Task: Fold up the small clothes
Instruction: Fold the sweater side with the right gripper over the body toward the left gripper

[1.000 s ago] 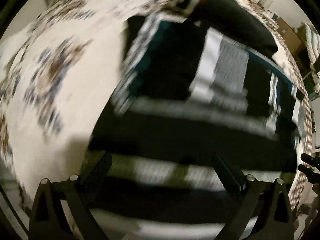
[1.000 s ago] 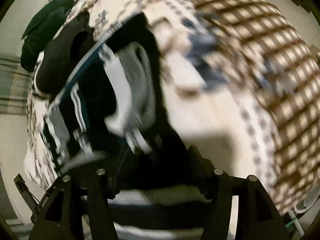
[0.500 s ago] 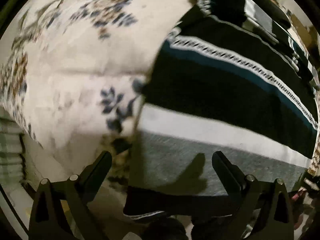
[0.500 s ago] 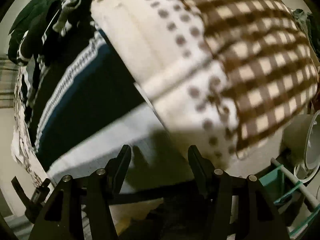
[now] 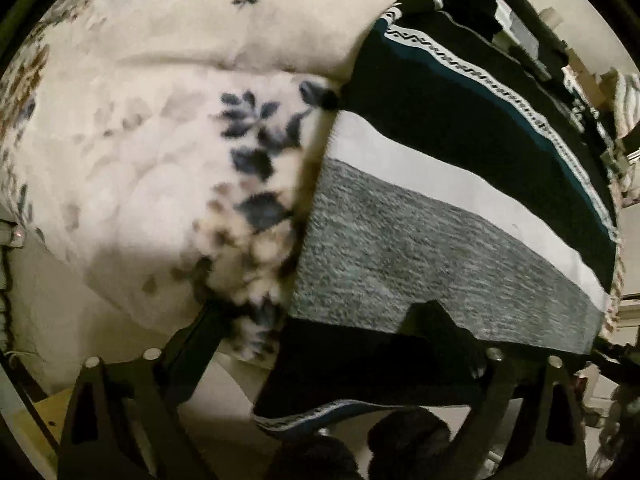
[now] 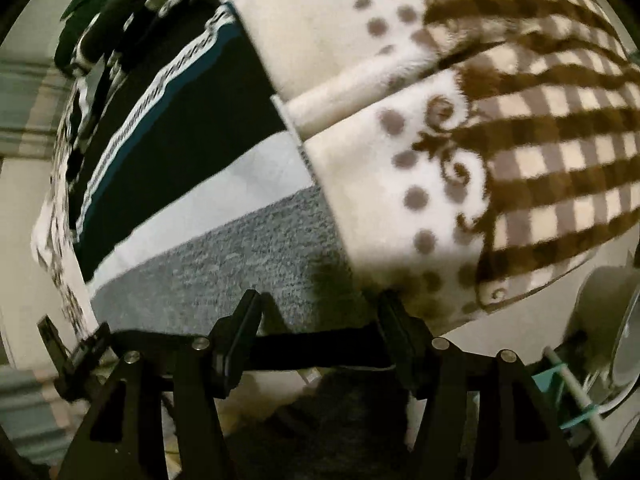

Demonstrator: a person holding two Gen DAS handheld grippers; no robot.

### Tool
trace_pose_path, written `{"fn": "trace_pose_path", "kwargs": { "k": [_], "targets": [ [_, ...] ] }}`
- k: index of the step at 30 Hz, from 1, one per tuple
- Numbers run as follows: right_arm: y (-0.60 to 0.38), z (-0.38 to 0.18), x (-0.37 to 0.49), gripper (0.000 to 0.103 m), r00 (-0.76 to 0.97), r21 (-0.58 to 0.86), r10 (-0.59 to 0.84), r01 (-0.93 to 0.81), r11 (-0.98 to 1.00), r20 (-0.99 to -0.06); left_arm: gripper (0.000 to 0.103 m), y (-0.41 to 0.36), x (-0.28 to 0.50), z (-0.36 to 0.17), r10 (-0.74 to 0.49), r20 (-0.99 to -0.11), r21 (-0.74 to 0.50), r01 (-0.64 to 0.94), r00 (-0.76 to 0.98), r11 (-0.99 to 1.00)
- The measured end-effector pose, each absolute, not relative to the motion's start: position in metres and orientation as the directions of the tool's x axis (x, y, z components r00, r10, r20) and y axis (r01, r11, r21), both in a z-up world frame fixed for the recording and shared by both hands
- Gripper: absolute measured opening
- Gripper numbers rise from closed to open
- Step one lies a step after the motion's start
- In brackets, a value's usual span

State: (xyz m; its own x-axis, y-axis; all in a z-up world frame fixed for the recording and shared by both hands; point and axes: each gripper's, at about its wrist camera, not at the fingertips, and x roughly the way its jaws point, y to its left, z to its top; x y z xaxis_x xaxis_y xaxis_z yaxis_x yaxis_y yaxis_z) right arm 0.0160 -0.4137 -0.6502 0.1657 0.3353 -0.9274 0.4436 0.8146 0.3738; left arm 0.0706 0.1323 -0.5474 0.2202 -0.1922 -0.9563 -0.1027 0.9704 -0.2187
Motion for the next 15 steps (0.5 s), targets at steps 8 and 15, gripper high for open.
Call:
{"fn": "trace_pose_path", "kwargs": {
  "k": [8, 15],
  "targets": [
    [-0.389, -0.655, 0.021, 0.059, 0.125, 0.350, 0.328, 0.415, 0.840, -0.936, 0.009, 0.117, 0.036, -0.533, -0.257, -0.938, -0.282, -0.080, 0.234, 0.956],
    [-0.389, -0.645, 0.014, 0.011, 0.114, 0.323, 0.303, 0.408, 0.854, -0.946, 0.005, 0.114, 0.034, -0.499, -0.256, -0.925, -0.278, -0.041, 0.281, 0.960]
  ]
}}
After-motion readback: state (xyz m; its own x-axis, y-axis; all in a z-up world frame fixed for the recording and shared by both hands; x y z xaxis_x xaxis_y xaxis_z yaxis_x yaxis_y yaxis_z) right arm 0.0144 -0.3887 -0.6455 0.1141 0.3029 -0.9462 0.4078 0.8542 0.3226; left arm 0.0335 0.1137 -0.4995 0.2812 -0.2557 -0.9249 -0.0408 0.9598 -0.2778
